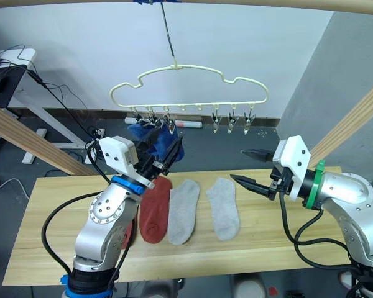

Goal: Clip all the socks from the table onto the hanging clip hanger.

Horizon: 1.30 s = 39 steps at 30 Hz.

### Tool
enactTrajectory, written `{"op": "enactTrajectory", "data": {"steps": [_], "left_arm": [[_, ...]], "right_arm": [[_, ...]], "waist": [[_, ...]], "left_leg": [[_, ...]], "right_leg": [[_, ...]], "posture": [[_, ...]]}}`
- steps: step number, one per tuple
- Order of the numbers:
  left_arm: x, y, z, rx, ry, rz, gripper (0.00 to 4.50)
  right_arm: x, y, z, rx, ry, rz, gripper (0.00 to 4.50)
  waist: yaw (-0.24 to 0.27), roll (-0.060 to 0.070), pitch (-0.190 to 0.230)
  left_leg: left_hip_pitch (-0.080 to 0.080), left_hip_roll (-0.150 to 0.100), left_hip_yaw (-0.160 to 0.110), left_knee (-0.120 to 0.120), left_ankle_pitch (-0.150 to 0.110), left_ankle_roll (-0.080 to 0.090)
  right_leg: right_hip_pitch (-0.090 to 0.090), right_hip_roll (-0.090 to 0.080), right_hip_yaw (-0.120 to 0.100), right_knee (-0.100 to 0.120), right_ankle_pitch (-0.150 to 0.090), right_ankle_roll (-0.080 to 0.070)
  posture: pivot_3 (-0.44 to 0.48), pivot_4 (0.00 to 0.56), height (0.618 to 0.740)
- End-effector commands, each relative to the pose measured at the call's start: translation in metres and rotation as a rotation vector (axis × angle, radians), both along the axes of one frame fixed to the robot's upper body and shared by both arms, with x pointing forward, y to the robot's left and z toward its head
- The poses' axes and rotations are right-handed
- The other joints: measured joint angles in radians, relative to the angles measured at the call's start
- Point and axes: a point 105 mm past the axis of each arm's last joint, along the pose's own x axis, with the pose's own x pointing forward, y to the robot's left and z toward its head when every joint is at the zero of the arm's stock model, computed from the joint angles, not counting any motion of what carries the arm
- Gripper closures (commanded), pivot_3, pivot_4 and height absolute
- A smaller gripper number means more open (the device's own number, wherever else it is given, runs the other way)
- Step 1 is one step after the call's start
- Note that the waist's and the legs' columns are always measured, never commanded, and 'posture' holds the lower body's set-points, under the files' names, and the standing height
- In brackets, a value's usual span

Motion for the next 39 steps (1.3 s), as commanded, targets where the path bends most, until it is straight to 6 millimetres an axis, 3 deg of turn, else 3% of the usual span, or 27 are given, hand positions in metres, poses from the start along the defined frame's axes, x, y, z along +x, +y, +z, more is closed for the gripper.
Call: {"op": "enactTrajectory", "data": {"steps": [1, 4, 9, 21, 26, 39], "left_arm": [[-0.001, 0.001, 0.01, -0.017, -0.053, 0.029, 1.5], [0.002, 0.001, 0.01, -0.042, -0.054, 0.045, 1.68], [0.003, 0.0, 0.012, -0.037, -0.064, 0.049, 2.98], [0.002, -0.001, 0.015, -0.048, -0.102, 0.048, 2.98], [0.006, -0.002, 0.014, -0.049, -0.086, 0.058, 1.9], [0.014, -0.001, 0.017, -0.051, -0.066, 0.081, 1.9]], "right_arm": [[-0.005, 0.006, 0.008, 0.009, -0.037, 0.021, 1.5], [-0.004, 0.007, 0.008, 0.015, -0.039, 0.018, 1.47], [-0.005, 0.008, 0.008, 0.019, -0.036, 0.019, 1.45], [-0.005, 0.009, 0.007, 0.023, -0.03, 0.011, 1.45], [-0.005, 0.009, 0.006, 0.022, -0.028, 0.008, 1.45], [-0.005, 0.008, 0.004, 0.024, -0.023, -0.001, 1.45]], "waist": [[0.0, 0.0, 0.0], [0.0, 0.0, 0.0], [0.0, 0.0, 0.0], [-0.007, 0.0, 0.0], [-0.008, 0.0, 0.0], [-0.009, 0.0, 0.0]], "left_leg": [[0.0, 0.0, 0.0, 0.0, 0.0, 0.0], [0.0, 0.0, 0.0, 0.0, 0.0, 0.0], [0.0, 0.0, 0.0, 0.0, 0.0, 0.0], [0.0, 0.0, 0.0, 0.001, 0.0, 0.0], [0.0, 0.0, 0.0, 0.001, 0.0, 0.0], [0.0, 0.0, 0.0, 0.002, 0.0, 0.0]], "right_leg": [[0.0, 0.0, 0.0, 0.0, 0.0, 0.0], [0.0, 0.0, 0.0, 0.0, 0.0, 0.0], [0.0, 0.0, 0.0, 0.0, 0.0, 0.0], [0.0, 0.0, 0.0, 0.0, 0.0, 0.0], [0.0, 0.0, 0.0, 0.0, 0.0, 0.0], [0.0, 0.0, 0.0, 0.0, 0.0, 0.001]], "posture": [[-0.241, 0.329, 0.74], [-0.241, 0.329, 0.74], [-0.244, 0.33, 0.74], [-0.252, 0.329, 0.74], [-0.252, 0.329, 0.74], [-0.251, 0.331, 0.74]]}}
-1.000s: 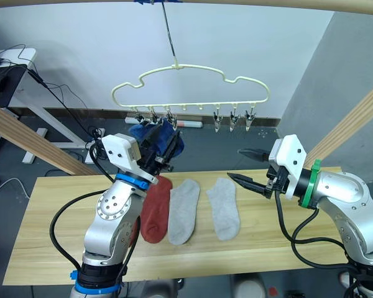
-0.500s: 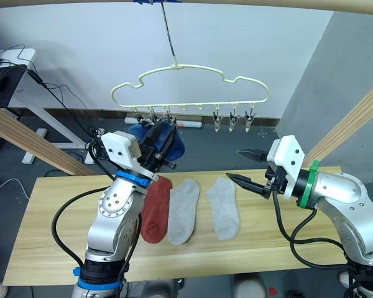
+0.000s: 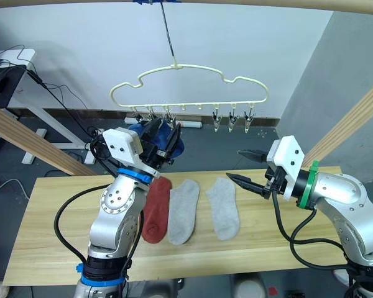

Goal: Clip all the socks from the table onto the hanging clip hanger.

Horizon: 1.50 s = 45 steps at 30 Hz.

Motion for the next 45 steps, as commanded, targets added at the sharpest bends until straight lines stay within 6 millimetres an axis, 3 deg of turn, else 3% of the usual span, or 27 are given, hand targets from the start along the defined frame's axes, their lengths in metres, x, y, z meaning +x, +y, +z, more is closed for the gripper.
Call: {"op": "enactTrajectory", "data": {"steps": [1, 16, 19, 26, 43, 45], "left_arm": [[-0.001, 0.0, 0.008, -0.006, -0.026, 0.009, 1.9], [0.002, -0.001, 0.02, 0.009, -0.027, 0.022, 1.9], [0.002, -0.001, 0.02, 0.015, -0.024, 0.03, 2.48], [0.002, 0.0, 0.021, 0.021, -0.023, 0.037, 4.49], [-0.012, 0.004, 0.018, 0.02, -0.049, 0.001, 4.49], [-0.012, 0.005, 0.016, 0.013, -0.044, 0.001, 4.11]], "right_arm": [[-0.008, 0.005, 0.005, 0.011, -0.031, 0.03, 1.45], [-0.008, 0.005, 0.002, 0.019, -0.021, 0.027, 1.45], [-0.008, 0.005, 0.002, 0.021, -0.019, 0.025, 1.45], [-0.009, 0.005, 0.002, 0.028, -0.017, 0.024, 1.45], [-0.009, 0.006, -0.002, 0.022, -0.006, 0.024, 1.45], [-0.01, 0.006, -0.003, 0.019, -0.005, 0.024, 1.45]], "waist": [[0.0, 0.0, 0.0], [-0.001, 0.0, 0.0], [-0.001, 0.0, 0.0], [-0.001, 0.0, 0.0], [-0.001, 0.0, 0.0], [-0.001, 0.0, 0.0]], "left_leg": [[0.0, 0.0, 0.0, 0.0, 0.0, 0.0], [-0.001, 0.0, 0.0, 0.005, 0.0, 0.0], [-0.002, 0.0, 0.0, 0.007, 0.0, 0.0], [-0.003, 0.0, 0.0, 0.011, 0.0, 0.0], [-0.003, 0.0, 0.0, 0.011, 0.0, 0.0], [-0.003, 0.0, 0.0, 0.011, 0.0, 0.0]], "right_leg": [[0.0, 0.0, 0.0, 0.0, 0.0, 0.0], [0.001, 0.0, 0.0, 0.0, 0.001, 0.002], [0.001, 0.0, 0.0, 0.001, 0.002, 0.002], [0.001, 0.0, 0.002, 0.0, 0.005, 0.004], [0.001, 0.0, 0.002, 0.0, 0.005, 0.004], [0.001, 0.0, 0.002, 0.0, 0.005, 0.004]], "posture": [[-0.252, 0.331, 0.74], [-0.245, 0.326, 0.74], [-0.245, 0.325, 0.74], [-0.243, 0.324, 0.74], [-0.237, 0.324, 0.74], [-0.237, 0.324, 0.74]]}}
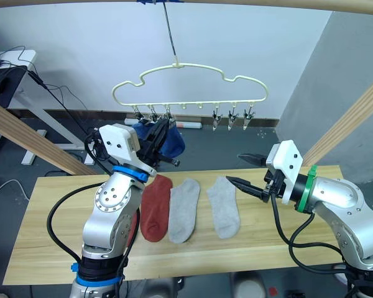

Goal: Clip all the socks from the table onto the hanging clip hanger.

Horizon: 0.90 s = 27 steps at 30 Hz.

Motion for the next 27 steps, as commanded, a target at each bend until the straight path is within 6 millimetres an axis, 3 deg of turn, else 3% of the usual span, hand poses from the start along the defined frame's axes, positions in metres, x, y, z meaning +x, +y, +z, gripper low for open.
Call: {"op": "enactTrajectory", "data": {"steps": [1, 7, 19, 27], "left_arm": [[-0.009, 0.0, 0.012, -0.021, -0.06, -0.021, 3.91], [-0.008, -0.002, 0.018, -0.013, -0.084, -0.01, 2.12], [0.002, -0.005, 0.015, -0.004, -0.034, 0.001, 2.12], [0.006, -0.006, 0.014, -0.004, -0.031, 0.015, 2.12]], "right_arm": [[-0.008, 0.005, 0.005, 0.002, -0.035, 0.033, 1.45], [-0.008, 0.005, 0.006, 0.0, -0.035, 0.033, 1.45], [-0.009, 0.006, 0.006, 0.01, -0.034, 0.039, 1.45], [-0.012, 0.017, 0.026, 0.095, -0.064, 0.087, 1.45]], "waist": [[0.0, 0.0, 0.0], [0.0, 0.0, 0.0], [0.0, 0.0, 0.0], [-0.001, 0.0, 0.0]], "left_leg": [[0.0, 0.0, 0.0, 0.0, 0.0, 0.0], [0.0, 0.0, 0.0, 0.0, 0.0, 0.0], [0.0, 0.0, 0.0, 0.0, 0.0, 0.0], [0.0, 0.0, 0.0, 0.0, 0.0, 0.0]], "right_leg": [[0.0, 0.0, 0.0, 0.0, 0.0, 0.0], [0.0, 0.0, 0.0, 0.0, 0.0, 0.0], [0.0, 0.0, 0.0, 0.0, 0.0, 0.0], [0.0, 0.0, 0.0, 0.0, 0.0, 0.0]], "posture": [[-0.237, 0.324, 0.74], [-0.239, 0.329, 0.74], [-0.238, 0.329, 0.74], [-0.245, 0.33, 0.74]]}}
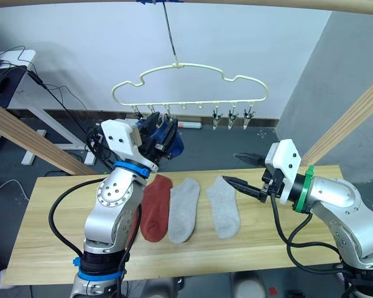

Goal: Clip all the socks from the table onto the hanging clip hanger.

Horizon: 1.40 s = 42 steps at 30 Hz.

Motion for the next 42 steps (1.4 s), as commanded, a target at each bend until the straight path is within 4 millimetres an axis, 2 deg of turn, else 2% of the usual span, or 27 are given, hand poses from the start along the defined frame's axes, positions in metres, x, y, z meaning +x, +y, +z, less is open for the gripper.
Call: {"op": "enactTrajectory", "data": {"steps": [1, 25, 42], "left_arm": [[-0.001, -0.002, 0.006, -0.011, -0.027, 0.009, 2.12], [0.007, -0.011, 0.007, -0.005, -0.023, 0.022, 2.12], [-0.001, -0.018, 0.012, 0.003, -0.06, 0.005, 2.12]], "right_arm": [[-0.006, 0.009, 0.019, 0.044, -0.062, 0.031, 1.45], [-0.004, 0.01, 0.02, 0.046, -0.063, 0.009, 1.45], [-0.005, 0.007, 0.015, 0.038, -0.051, -0.002, 1.45]], "waist": [[-0.001, 0.0, 0.0], [-0.001, 0.0, 0.0], [-0.001, 0.0, 0.0]], "left_leg": [[0.0, 0.0, 0.0, 0.0, 0.0, 0.0], [-0.001, 0.0, 0.0, 0.0, 0.0, 0.0], [-0.001, 0.0, 0.0, 0.0, 0.0, 0.0]], "right_leg": [[0.0, 0.0, 0.0, 0.0, 0.0, 0.0], [0.0, 0.0, 0.0, -0.001, 0.0, 0.0], [0.0, 0.0, 0.0, -0.001, 0.0, 0.0]], "posture": [[-0.245, 0.33, 0.74], [-0.253, 0.323, 0.74], [-0.253, 0.317, 0.74]]}}
